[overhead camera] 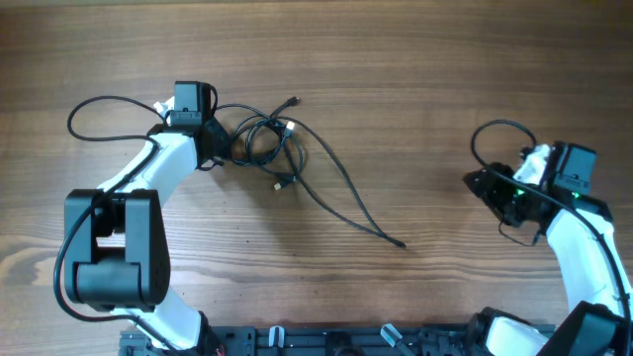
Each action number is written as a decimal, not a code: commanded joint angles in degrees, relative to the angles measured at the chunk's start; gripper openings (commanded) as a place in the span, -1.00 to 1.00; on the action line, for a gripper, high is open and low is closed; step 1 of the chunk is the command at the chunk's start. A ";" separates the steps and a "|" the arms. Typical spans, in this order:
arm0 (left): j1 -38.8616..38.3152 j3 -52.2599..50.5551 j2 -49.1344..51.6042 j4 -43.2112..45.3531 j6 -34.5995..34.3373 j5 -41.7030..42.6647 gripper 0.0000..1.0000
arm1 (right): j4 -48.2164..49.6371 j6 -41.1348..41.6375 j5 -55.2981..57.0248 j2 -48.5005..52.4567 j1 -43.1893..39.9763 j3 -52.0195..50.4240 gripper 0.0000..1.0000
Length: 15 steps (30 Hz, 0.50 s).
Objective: Untangle cables
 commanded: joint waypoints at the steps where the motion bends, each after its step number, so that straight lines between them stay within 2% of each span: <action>1: 0.07 0.37 -0.74 0.61 -0.94 0.94 -0.92 | 1.55 -3.06 -7.93 0.35 6.58 0.26 0.21; 10: 0.07 0.37 -0.74 1.20 -0.94 3.76 -0.92 | 16.92 -2.36 -6.78 1.05 35.93 0.26 0.22; 13: 0.07 0.37 -0.74 1.20 -0.94 3.76 -0.92 | 21.79 2.38 0.68 4.28 43.85 0.26 0.25; 15: 0.07 0.37 -0.74 1.20 -0.94 3.80 -0.91 | 25.83 3.96 1.25 7.89 47.32 0.26 0.25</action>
